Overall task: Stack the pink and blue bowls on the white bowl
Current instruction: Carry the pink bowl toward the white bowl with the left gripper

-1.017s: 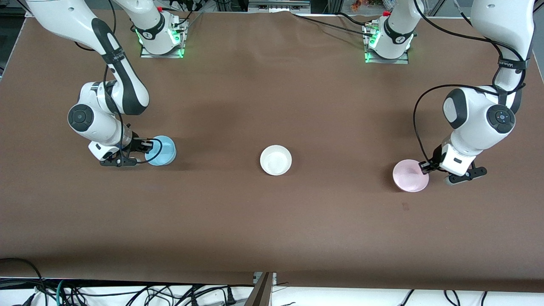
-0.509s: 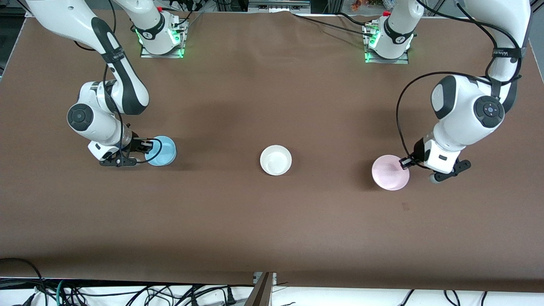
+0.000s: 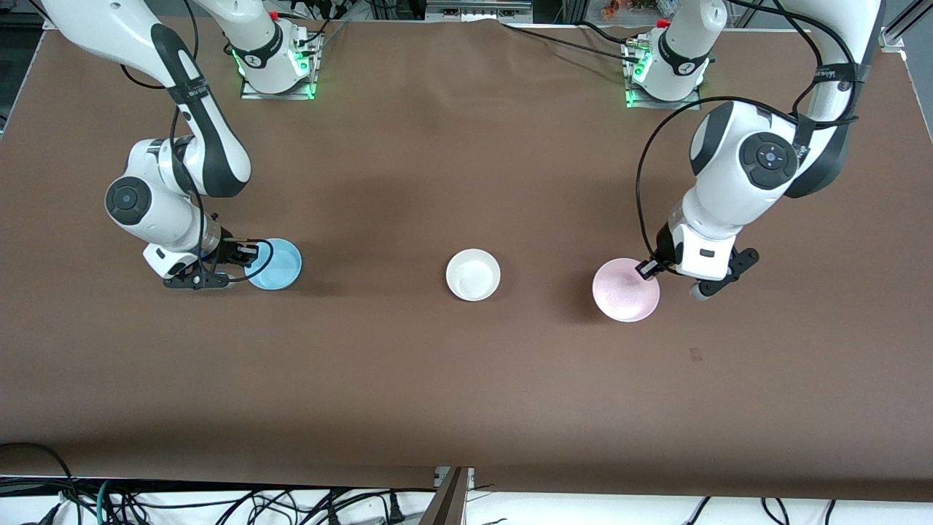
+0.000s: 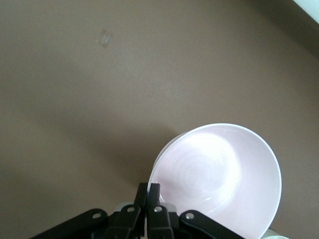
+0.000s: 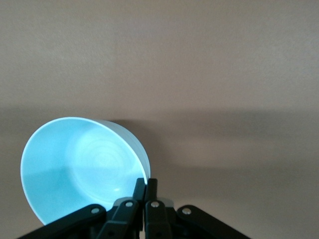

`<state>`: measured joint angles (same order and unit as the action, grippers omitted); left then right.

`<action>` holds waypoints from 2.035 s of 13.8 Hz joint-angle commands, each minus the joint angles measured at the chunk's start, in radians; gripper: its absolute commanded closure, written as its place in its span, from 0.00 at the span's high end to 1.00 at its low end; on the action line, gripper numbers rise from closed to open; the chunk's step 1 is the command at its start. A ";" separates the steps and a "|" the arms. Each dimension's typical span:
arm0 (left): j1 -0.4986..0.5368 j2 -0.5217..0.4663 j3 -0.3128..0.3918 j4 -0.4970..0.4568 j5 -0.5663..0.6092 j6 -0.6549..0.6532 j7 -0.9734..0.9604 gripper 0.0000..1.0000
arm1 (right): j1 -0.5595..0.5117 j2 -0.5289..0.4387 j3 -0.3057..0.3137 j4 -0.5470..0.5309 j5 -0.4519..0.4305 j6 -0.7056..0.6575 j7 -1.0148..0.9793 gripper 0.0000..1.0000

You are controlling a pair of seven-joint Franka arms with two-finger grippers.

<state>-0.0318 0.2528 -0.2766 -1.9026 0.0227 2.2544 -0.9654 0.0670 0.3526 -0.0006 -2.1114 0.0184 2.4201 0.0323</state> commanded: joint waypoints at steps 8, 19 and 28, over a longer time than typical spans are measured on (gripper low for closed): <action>0.009 0.094 -0.209 0.186 0.158 -0.139 -0.447 0.00 | -0.003 -0.017 0.002 0.229 0.003 -0.320 -0.005 0.00; 0.029 0.244 -0.417 0.275 0.402 -0.128 -0.875 0.00 | -0.004 -0.044 -0.004 0.517 0.006 -0.708 -0.005 0.00; 0.015 0.351 -0.506 0.280 0.548 -0.084 -1.093 0.00 | -0.006 -0.076 -0.007 0.697 0.008 -0.958 -0.015 0.00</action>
<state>-0.0157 0.5551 -0.7573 -1.6528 0.5065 2.1733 -1.9938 0.0658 0.2686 -0.0083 -1.4446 0.0184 1.4941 0.0304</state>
